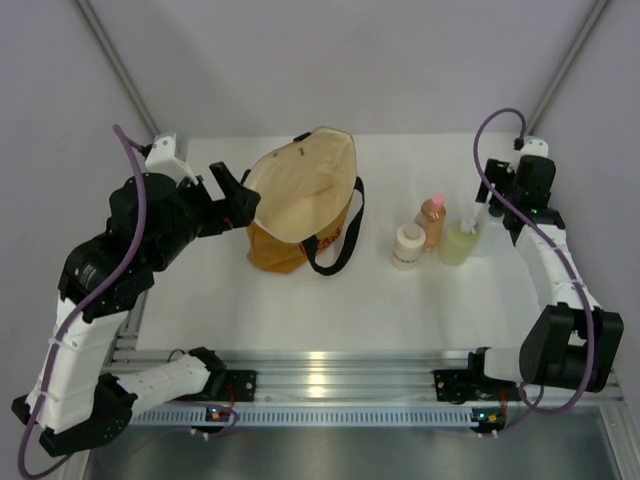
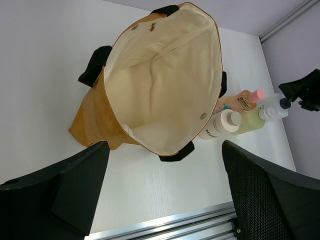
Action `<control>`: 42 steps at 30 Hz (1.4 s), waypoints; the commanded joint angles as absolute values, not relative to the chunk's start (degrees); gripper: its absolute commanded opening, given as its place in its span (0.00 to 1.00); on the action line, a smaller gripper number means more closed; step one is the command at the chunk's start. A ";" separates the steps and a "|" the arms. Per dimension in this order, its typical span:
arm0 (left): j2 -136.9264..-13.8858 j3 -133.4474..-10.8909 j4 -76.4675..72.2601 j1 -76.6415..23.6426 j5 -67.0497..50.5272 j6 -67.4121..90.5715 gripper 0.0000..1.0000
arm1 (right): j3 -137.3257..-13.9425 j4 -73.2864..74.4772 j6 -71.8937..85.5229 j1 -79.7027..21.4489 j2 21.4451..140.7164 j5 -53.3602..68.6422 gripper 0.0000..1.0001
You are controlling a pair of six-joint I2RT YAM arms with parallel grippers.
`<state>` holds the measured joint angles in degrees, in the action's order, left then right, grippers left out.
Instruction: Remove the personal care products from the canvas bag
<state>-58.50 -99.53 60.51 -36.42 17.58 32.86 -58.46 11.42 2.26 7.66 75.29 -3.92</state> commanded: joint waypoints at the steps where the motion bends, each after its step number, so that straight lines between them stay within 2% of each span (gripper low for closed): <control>1: -59.15 -98.18 60.73 -36.30 19.33 32.25 0.98 | -62.92 12.12 3.16 8.17 74.88 -3.95 0.78; 6: -60.20 -97.91 62.75 -36.30 23.28 34.35 0.98 | -68.28 16.34 5.18 8.26 72.69 -4.57 0.77; 10: -65.02 -101.50 69.24 -36.12 32.33 37.17 0.98 | -74.52 24.92 5.98 7.65 70.23 -2.46 0.80; 11: -65.82 -102.99 70.13 -35.95 34.61 37.44 0.98 | -77.66 26.87 5.80 7.04 69.96 -1.85 0.81; 14: -67.85 -103.62 71.63 -35.07 38.56 37.97 0.98 | -84.80 36.10 4.49 4.94 68.73 -1.75 0.99; 21: -69.44 -101.96 72.68 -24.96 38.57 36.04 0.98 | -93.51 50.44 3.34 0.44 61.63 -4.75 0.99; 30: -61.27 -89.49 72.51 -25.05 40.87 36.30 0.98 | -88.43 54.14 6.76 -4.22 50.98 -3.34 1.00; 38: -50.73 -79.55 70.32 -25.05 41.13 36.48 0.98 | -76.83 56.95 7.03 -9.75 42.20 -13.17 0.99; 42: -45.19 -73.49 66.01 -24.96 38.68 33.31 0.98 | -69.36 56.69 8.44 -9.93 36.84 -12.92 0.99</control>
<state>-48.45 -76.31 70.41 -25.15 39.59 35.73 -72.60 54.59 6.87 -8.91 39.77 -10.52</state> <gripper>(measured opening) 0.984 0.993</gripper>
